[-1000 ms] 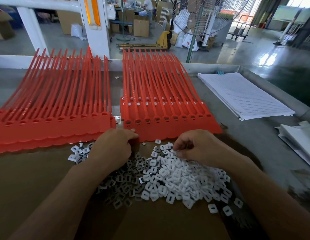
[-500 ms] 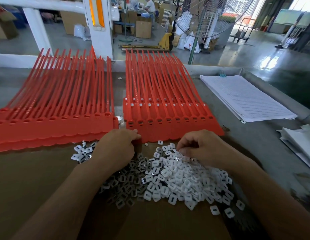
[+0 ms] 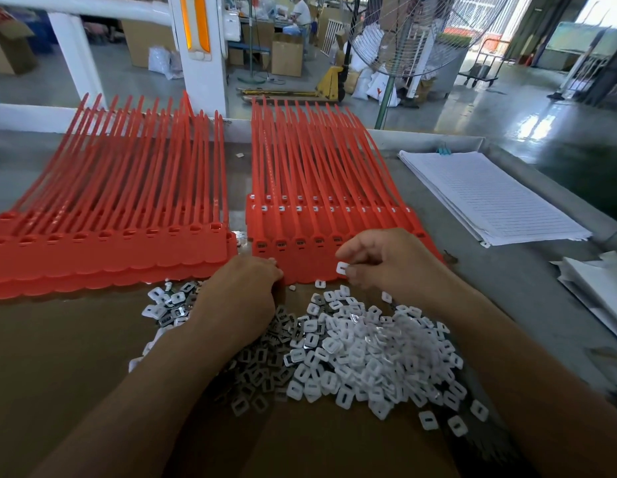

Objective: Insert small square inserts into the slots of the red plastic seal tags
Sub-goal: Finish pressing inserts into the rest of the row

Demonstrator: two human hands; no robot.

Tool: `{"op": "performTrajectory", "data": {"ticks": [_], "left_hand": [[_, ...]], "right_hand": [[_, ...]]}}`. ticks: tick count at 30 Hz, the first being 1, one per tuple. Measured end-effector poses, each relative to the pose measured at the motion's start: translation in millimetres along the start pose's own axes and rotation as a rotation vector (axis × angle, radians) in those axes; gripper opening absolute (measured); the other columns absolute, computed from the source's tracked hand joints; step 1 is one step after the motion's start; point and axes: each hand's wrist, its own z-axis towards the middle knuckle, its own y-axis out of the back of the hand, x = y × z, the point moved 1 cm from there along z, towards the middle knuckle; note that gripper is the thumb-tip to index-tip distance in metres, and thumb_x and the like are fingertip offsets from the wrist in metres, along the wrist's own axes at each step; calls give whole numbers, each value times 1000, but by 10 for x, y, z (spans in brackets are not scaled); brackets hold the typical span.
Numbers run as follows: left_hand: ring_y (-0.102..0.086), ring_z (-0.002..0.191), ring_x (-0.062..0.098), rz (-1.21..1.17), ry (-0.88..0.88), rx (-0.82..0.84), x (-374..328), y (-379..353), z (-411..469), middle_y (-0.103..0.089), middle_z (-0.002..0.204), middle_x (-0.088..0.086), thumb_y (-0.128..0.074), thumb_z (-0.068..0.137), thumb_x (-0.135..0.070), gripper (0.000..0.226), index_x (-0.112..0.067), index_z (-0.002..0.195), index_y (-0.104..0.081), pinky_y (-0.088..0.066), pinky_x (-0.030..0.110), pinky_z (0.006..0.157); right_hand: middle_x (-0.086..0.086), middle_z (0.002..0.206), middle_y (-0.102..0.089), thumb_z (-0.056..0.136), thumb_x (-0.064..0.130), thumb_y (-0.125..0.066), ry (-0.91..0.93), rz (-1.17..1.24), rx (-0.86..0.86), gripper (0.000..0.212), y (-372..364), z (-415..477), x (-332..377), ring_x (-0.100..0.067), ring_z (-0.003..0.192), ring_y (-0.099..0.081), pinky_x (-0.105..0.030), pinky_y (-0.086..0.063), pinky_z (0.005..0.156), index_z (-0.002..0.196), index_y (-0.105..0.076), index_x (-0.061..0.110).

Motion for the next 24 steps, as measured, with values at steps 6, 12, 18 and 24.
{"op": "performTrajectory", "data": {"ticks": [6, 12, 18, 24], "left_hand": [[-54, 109, 17, 27, -22, -13, -16, -20, -14, -57, 124, 0, -39, 86, -5, 36, -15, 115, -60, -41, 28, 92], [-55, 106, 17, 33, -35, -18, -8, -22, -27, -58, 122, 0, -40, 87, -9, 35, -16, 114, -61, -46, 30, 88], [-55, 100, 16, 50, -56, -28, -3, -22, -34, -59, 115, -4, -40, 86, -9, 37, -20, 113, -61, -45, 27, 81], [-55, 97, 16, 73, -62, -32, 6, -28, -47, -59, 109, -3, -40, 86, -10, 33, -19, 108, -62, -47, 29, 78]], "right_hand": [[14, 73, -63, 83, 13, -66, 17, -83, 7, 11, -115, 353, 124, 5, 65, -59, -6, -45, 61, 81, -65, 24], [18, 70, -55, 82, 14, -67, 95, -138, 19, 7, -391, 712, 308, 8, 66, -48, -4, -34, 61, 89, -69, 14], [-4, 97, -70, 83, 9, -64, 59, -108, 6, 9, -631, 907, 346, -4, 80, -53, -18, -37, 74, 88, -71, 11], [0, 93, -70, 81, 9, -63, 22, -165, -3, 10, -710, 967, 309, 3, 64, -47, -15, -37, 62, 84, -72, 13]]}}
